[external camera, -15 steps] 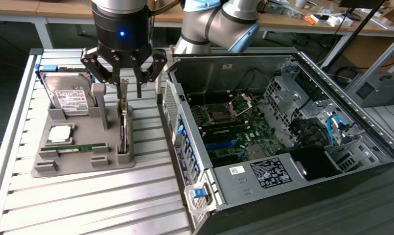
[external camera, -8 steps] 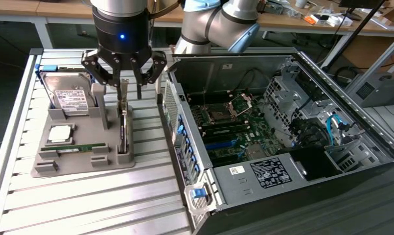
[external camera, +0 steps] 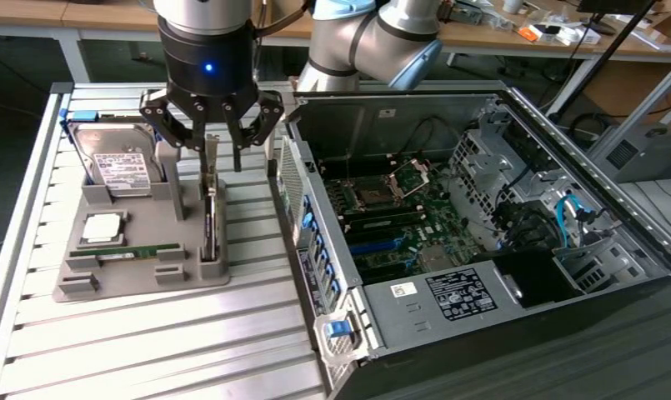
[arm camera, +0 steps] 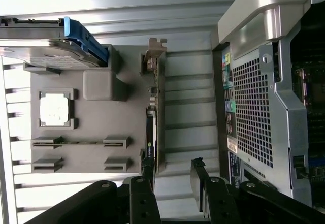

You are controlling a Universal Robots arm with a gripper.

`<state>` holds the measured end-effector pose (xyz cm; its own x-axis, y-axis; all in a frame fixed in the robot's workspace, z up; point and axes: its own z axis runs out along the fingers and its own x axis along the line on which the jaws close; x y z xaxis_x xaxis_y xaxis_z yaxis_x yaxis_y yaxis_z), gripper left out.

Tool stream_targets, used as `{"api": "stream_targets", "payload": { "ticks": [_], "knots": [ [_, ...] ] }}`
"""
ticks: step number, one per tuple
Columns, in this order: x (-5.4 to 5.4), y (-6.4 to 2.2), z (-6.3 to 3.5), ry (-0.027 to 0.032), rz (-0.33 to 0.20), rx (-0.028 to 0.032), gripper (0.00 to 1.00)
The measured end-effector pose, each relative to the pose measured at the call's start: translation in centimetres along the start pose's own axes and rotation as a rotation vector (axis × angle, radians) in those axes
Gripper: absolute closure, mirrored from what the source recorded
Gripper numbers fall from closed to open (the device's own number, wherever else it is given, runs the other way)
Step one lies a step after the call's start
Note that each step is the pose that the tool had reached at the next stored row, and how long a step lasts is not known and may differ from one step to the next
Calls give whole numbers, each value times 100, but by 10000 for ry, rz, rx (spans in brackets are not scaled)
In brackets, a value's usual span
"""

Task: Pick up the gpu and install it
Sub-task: 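Pick up the gpu and move the gpu toward the slot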

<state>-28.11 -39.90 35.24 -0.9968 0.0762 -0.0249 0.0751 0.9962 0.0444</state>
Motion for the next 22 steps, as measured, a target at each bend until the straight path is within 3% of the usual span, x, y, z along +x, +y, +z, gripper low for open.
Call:
{"api": "stream_targets", "payload": {
  "ticks": [22],
  "knots": [
    [7, -7, 161, 0, 1, 0, 58]
  ]
}}
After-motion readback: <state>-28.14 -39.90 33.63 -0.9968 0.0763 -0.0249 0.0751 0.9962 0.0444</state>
